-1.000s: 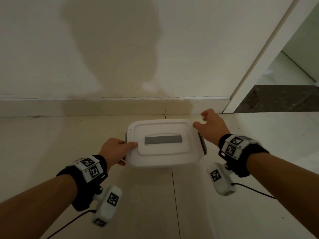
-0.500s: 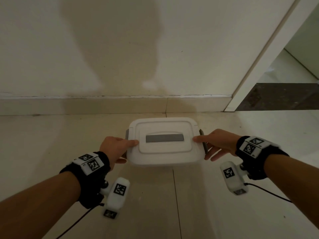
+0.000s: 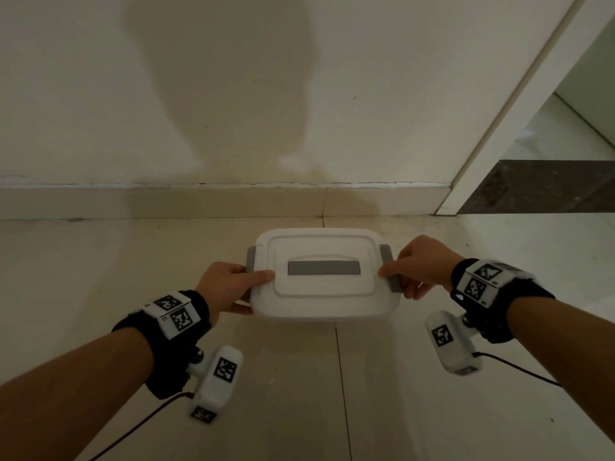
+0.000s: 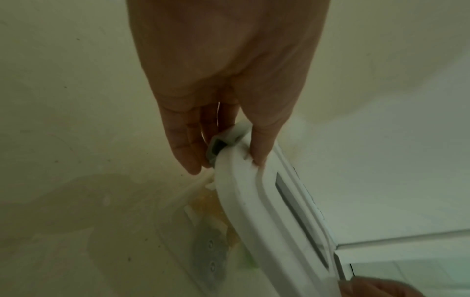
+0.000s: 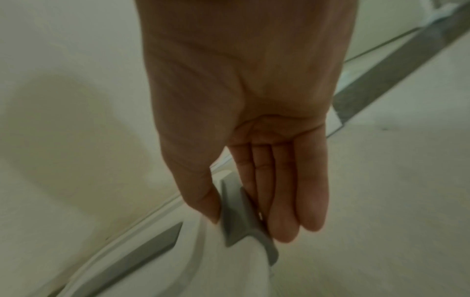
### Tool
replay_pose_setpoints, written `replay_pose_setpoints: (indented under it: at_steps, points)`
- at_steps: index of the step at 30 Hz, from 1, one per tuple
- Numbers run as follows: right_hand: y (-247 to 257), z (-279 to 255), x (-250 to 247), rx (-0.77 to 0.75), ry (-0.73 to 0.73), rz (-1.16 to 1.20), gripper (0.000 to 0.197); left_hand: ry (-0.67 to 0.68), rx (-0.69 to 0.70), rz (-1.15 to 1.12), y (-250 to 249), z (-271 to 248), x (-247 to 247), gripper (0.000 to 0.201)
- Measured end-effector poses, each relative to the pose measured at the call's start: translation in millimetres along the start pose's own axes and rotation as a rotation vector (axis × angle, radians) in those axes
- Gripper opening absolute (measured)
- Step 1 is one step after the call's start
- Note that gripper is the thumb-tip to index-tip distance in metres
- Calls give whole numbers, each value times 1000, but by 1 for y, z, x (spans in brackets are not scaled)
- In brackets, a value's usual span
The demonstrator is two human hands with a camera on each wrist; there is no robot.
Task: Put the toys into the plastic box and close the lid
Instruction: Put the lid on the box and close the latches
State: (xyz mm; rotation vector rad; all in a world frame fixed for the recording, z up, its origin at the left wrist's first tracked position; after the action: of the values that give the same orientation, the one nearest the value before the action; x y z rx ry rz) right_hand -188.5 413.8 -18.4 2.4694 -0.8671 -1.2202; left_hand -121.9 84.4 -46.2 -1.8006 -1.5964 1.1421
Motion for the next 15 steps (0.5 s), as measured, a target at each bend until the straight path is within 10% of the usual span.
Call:
replay_pose_setpoints:
  at_steps: [15]
  points:
    - [3,-5,8,64,38,-37,44,-147,126,319,-23,-2,-1,36]
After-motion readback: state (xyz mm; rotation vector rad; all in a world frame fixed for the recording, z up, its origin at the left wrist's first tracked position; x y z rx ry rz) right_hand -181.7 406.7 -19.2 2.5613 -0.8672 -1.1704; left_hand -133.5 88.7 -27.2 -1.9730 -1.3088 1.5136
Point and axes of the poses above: each hand's wrist, its own z-axis towards the middle knuckle, its own x-axis out of the palm, y = z × x, the point moved 10 cm from there along z, towards the middle knuckle, and after that the axes turned 3 degrees about x, right-handed, at the moved point
